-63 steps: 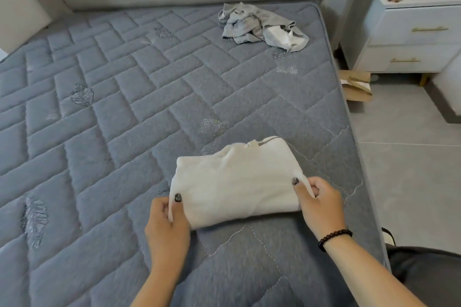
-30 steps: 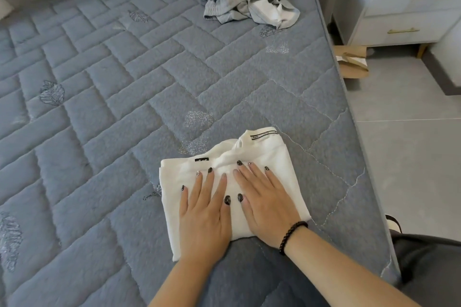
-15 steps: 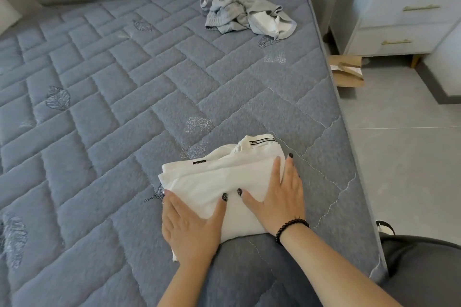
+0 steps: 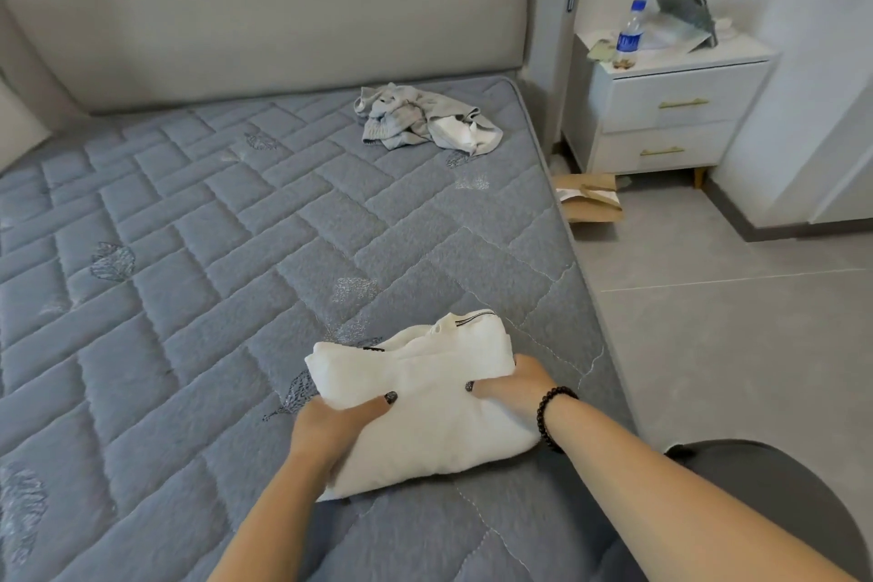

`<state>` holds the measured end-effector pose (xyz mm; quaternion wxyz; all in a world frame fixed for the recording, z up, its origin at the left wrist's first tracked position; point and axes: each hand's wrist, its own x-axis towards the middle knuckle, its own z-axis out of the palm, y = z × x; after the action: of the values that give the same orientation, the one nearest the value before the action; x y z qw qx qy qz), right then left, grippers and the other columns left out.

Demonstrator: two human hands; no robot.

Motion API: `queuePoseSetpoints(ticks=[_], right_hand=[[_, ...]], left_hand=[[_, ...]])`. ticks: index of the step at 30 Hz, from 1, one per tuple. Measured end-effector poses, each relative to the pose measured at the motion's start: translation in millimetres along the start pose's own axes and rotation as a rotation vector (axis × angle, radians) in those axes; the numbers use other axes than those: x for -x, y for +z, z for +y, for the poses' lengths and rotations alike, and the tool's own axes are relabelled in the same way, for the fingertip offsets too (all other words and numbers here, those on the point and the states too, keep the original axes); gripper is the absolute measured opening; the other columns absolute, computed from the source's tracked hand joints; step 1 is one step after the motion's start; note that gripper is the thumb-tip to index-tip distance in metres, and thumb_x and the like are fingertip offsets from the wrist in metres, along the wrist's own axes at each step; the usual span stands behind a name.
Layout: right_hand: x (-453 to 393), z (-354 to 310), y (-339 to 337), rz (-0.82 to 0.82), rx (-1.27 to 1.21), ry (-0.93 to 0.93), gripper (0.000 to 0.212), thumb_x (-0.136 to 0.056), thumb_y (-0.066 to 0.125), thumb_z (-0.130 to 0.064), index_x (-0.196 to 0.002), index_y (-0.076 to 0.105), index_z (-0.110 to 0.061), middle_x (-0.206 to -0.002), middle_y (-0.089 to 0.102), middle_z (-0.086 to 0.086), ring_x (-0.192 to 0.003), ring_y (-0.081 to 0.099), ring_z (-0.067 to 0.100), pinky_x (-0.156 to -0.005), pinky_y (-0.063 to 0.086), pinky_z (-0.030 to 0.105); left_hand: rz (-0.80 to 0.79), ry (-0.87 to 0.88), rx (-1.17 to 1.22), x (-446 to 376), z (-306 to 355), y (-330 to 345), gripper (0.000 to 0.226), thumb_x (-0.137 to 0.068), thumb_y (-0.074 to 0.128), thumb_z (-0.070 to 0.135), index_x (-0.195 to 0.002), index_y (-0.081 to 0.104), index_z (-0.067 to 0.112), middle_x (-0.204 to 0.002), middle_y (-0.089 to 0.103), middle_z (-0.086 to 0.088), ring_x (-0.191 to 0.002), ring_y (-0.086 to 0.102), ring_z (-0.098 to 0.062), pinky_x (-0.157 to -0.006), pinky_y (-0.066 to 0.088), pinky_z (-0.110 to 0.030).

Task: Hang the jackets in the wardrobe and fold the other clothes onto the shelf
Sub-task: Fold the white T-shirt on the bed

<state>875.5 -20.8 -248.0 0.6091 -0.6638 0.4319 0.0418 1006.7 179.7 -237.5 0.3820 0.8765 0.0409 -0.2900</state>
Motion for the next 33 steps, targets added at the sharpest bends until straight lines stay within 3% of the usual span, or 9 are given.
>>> queuePoseSetpoints(ticks=[5, 8, 11, 14, 18, 21, 26, 30, 33], right_hand=[[49.5, -11.9, -34.1, 0.125, 0.207, -0.217, 0.016, -0.078, 0.062, -0.017, -0.075, 0.051, -0.028, -0.079, 0.061, -0.008, -0.073, 0.056, 0.007, -0.058, 0.042, 0.024], [86.8, -12.5, -75.8, 0.3, 0.146, -0.288, 0.011, -0.079, 0.063, -0.023, -0.078, 0.054, -0.03, -0.079, 0.063, -0.01, -0.075, 0.058, 0.007, -0.059, 0.041, 0.025], [127.0, -5.1, -126.4, 0.44, 0.141, -0.337, 0.008, -0.081, 0.065, -0.027, -0.08, 0.057, -0.028, -0.078, 0.064, -0.01, -0.074, 0.059, 0.009, -0.056, 0.039, 0.025], [167.1, 14.4, -177.6, 0.587, 0.09, -0.325, 0.013, -0.081, 0.067, -0.025, -0.079, 0.055, -0.027, -0.079, 0.063, -0.01, -0.074, 0.058, 0.008, -0.058, 0.042, 0.028], [200.2, 47.1, -244.4, 0.731, 0.07, -0.275, 0.014, -0.081, 0.07, -0.022, -0.078, 0.056, -0.024, -0.08, 0.064, -0.007, -0.076, 0.059, 0.013, -0.066, 0.046, 0.033], [208.5, 79.2, -293.1, 0.792, 0.015, -0.2, 0.014, -0.081, 0.071, -0.023, -0.084, 0.057, -0.023, -0.086, 0.063, -0.006, -0.081, 0.06, 0.015, -0.071, 0.047, 0.037], [189.6, 122.0, -372.2, 0.828, 0.004, -0.116, 0.026, -0.079, 0.071, -0.03, -0.1, 0.058, -0.02, -0.096, 0.064, -0.005, -0.088, 0.06, 0.018, -0.072, 0.045, 0.034], [157.8, 134.7, -442.2, 0.826, -0.022, -0.094, 0.026, -0.081, 0.07, -0.03, -0.101, 0.056, -0.022, -0.092, 0.062, -0.01, -0.085, 0.058, 0.011, -0.062, 0.041, 0.025], [148.9, 129.3, -494.4, 0.825, -0.079, -0.074, 0.024, -0.081, 0.07, -0.031, -0.1, 0.054, -0.029, -0.092, 0.061, -0.016, -0.082, 0.056, 0.001, -0.06, 0.039, 0.02]], left_hand=[[0.046, 0.278, -0.199, 34.7, 34.7, 22.7, 0.055, -0.058, 0.078, 0.062, -0.09, 0.048, 0.029, -0.079, 0.055, 0.014, -0.075, 0.056, -0.013, -0.063, 0.039, -0.032], [0.005, 0.38, -0.098, 62.7, 62.6, 46.4, 0.054, -0.062, 0.079, 0.056, -0.09, 0.044, 0.026, -0.084, 0.054, 0.015, -0.071, 0.052, -0.005, -0.057, 0.037, -0.028], [-0.102, 0.431, 0.02, 93.4, 91.3, 75.7, 0.067, -0.067, 0.079, 0.051, -0.109, 0.036, 0.023, -0.092, 0.047, 0.016, -0.085, 0.053, -0.011, -0.065, 0.038, -0.03], [-0.307, 0.425, 0.141, 129.5, 118.4, 109.7, 0.055, -0.074, 0.075, 0.048, -0.11, 0.047, 0.019, -0.101, 0.061, 0.006, -0.089, 0.06, -0.012, -0.064, 0.044, -0.03], [-0.756, 0.119, 0.378, 168.3, 154.0, 154.8, 0.035, -0.081, 0.075, 0.031, -0.107, 0.068, 0.009, -0.095, 0.076, -0.012, -0.086, 0.072, -0.033, -0.067, 0.057, -0.039], [-0.96, 0.032, 0.375, 188.5, 177.6, 198.2, 0.026, -0.08, 0.076, 0.021, -0.102, 0.074, 0.006, -0.097, 0.074, -0.017, -0.078, 0.073, -0.034, -0.06, 0.058, -0.043], [-0.791, 0.324, 0.088, 210.3, 215.1, 288.2, 0.029, -0.086, 0.07, 0.038, -0.107, 0.068, 0.019, -0.097, 0.076, -0.004, -0.091, 0.071, -0.028, -0.083, 0.057, -0.045], [-0.682, 0.473, 0.013, 226.6, 258.2, 364.1, 0.009, -0.093, 0.06, 0.041, -0.092, 0.062, 0.032, -0.087, 0.069, 0.014, -0.083, 0.064, -0.006, -0.061, 0.046, -0.021], [-0.626, 0.454, 0.027, 241.1, 296.9, 402.3, 0.008, -0.093, 0.058, 0.042, -0.089, 0.06, 0.035, -0.082, 0.066, 0.02, -0.08, 0.06, -0.002, -0.058, 0.039, -0.018]])
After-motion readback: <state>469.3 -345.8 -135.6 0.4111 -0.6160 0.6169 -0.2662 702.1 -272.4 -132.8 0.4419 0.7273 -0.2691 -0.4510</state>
